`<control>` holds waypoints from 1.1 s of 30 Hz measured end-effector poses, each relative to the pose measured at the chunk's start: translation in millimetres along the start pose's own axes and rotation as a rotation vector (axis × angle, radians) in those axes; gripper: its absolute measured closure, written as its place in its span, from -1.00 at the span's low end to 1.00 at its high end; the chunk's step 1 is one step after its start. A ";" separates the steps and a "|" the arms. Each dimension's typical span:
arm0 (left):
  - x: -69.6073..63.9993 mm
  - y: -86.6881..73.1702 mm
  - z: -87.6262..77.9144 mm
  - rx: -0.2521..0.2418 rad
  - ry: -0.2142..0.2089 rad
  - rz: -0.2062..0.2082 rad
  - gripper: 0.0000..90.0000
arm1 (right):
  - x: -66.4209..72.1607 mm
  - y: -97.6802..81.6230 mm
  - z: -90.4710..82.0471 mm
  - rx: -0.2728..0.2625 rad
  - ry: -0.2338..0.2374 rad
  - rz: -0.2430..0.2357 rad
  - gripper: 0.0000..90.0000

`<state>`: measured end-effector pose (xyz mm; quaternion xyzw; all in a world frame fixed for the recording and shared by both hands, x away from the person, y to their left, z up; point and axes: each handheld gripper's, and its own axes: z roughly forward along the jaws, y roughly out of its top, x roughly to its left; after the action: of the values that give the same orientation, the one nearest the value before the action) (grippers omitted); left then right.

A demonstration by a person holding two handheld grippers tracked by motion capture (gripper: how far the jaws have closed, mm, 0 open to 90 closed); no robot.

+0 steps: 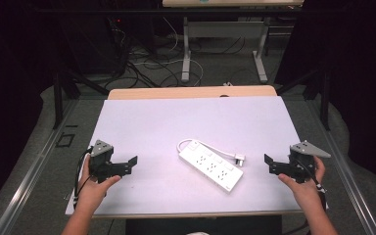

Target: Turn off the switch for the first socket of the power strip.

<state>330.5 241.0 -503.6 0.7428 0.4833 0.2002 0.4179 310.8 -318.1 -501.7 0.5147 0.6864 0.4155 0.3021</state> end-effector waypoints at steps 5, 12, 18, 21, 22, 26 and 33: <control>-1.8 0.1 -2.4 -0.013 -0.007 -0.017 -0.99 | 1.1 4.1 -2.4 -0.001 0.002 -0.005 -0.92; -2.5 2.6 -8.7 -0.054 -0.021 -0.046 -0.99 | 5.0 5.8 -3.8 0.012 0.029 -0.011 -0.86; -2.8 3.6 -11.2 -0.068 -0.011 -0.039 -0.99 | 7.5 8.1 -4.3 0.023 0.051 -0.024 -0.82; -3.2 4.3 -12.3 -0.072 -0.013 -0.038 -0.99 | 10.4 10.3 -4.4 0.033 0.067 -0.022 -0.78; -3.9 4.4 -13.1 -0.073 -0.014 -0.043 -1.00 | 11.3 11.1 -3.9 0.030 0.065 -0.030 -0.76; -4.2 5.9 -15.8 -0.084 -0.013 -0.040 -1.00 | 15.9 15.9 -5.2 0.043 0.077 -0.051 -0.72; -7.0 8.9 -21.1 -0.101 -0.025 -0.036 -1.00 | 24.3 23.9 -6.0 0.044 0.118 -0.080 -0.67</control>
<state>317.4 242.2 -483.6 0.7144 0.4806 0.2073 0.4644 309.6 -293.4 -477.5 0.4679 0.7321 0.4174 0.2662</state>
